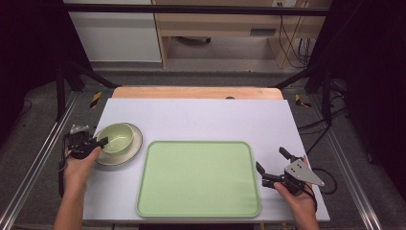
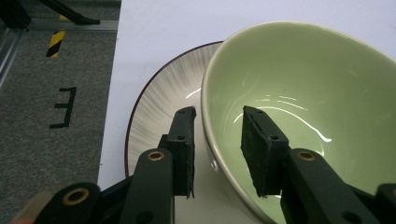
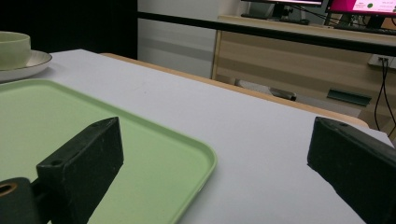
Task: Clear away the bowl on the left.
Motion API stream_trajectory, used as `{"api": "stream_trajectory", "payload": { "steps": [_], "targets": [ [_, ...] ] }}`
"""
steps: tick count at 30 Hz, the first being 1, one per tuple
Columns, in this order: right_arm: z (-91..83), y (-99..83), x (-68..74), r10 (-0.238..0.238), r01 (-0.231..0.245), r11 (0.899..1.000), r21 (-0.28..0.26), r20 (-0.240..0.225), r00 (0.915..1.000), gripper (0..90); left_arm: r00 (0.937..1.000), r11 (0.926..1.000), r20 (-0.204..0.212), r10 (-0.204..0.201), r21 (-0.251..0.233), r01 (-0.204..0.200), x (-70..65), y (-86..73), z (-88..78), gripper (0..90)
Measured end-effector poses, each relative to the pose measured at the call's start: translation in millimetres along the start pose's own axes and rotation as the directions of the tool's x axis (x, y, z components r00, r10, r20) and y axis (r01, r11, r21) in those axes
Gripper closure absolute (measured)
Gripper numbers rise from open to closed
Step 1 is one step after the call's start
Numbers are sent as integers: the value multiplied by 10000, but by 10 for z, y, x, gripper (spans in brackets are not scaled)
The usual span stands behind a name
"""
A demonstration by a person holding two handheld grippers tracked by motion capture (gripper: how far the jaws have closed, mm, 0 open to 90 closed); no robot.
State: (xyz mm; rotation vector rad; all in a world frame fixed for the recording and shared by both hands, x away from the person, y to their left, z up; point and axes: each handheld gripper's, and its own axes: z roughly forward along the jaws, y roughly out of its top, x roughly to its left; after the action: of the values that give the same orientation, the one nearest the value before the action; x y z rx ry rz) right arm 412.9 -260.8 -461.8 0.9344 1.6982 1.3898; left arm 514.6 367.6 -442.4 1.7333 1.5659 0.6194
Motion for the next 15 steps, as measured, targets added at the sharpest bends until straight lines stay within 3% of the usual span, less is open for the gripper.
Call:
{"api": "stream_trajectory", "payload": {
  "steps": [15],
  "targets": [
    [-2, -2, -12, 46, -46, 10000, 21, 19, 10000, 41, 9997, 9995, -211, 89, 309, -83, -13, 30, 23, 737]
  ]
}}
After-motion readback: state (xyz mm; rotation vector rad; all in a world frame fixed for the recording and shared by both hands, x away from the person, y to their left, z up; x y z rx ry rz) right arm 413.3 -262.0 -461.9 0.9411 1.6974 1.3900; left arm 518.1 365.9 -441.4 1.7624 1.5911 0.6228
